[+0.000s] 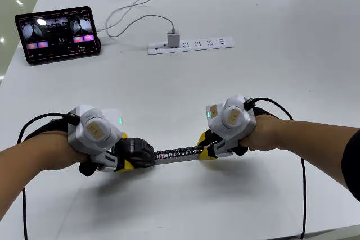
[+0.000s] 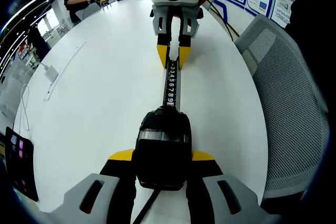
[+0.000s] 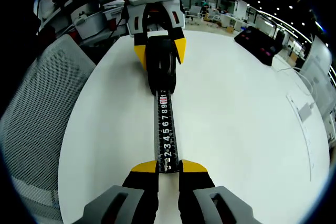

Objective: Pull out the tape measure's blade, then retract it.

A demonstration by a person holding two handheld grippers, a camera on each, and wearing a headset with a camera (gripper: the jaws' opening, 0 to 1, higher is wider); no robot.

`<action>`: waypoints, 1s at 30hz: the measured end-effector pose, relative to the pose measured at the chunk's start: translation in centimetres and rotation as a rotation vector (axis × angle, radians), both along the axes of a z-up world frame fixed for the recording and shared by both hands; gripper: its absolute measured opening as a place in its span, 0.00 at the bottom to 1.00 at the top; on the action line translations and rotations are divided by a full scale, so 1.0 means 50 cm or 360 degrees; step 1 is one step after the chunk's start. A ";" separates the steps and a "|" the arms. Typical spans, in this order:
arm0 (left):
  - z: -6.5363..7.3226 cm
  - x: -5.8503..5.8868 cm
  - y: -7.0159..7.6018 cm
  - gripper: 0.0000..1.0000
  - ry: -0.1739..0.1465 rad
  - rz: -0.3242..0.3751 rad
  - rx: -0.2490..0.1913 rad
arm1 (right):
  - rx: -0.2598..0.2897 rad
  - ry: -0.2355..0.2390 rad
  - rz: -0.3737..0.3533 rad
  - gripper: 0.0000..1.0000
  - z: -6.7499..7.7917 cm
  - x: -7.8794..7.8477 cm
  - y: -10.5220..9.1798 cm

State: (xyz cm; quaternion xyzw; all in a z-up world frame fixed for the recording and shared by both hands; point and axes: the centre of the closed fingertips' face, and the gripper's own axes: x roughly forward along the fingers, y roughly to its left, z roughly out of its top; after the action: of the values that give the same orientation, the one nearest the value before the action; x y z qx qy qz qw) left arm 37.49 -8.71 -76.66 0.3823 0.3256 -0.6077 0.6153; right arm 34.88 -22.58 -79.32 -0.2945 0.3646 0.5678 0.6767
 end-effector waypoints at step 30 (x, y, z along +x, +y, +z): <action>-0.003 0.004 0.002 0.32 -0.0001 0.0003 -0.0008 | -0.0009 0.0004 -0.0009 0.10 0.000 -0.002 -0.016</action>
State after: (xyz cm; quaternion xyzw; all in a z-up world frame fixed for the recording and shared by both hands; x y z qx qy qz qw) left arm 37.69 -8.63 -76.79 0.3808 0.3242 -0.6078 0.6168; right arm 34.78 -23.38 -79.34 -0.2948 0.3678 0.5651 0.6771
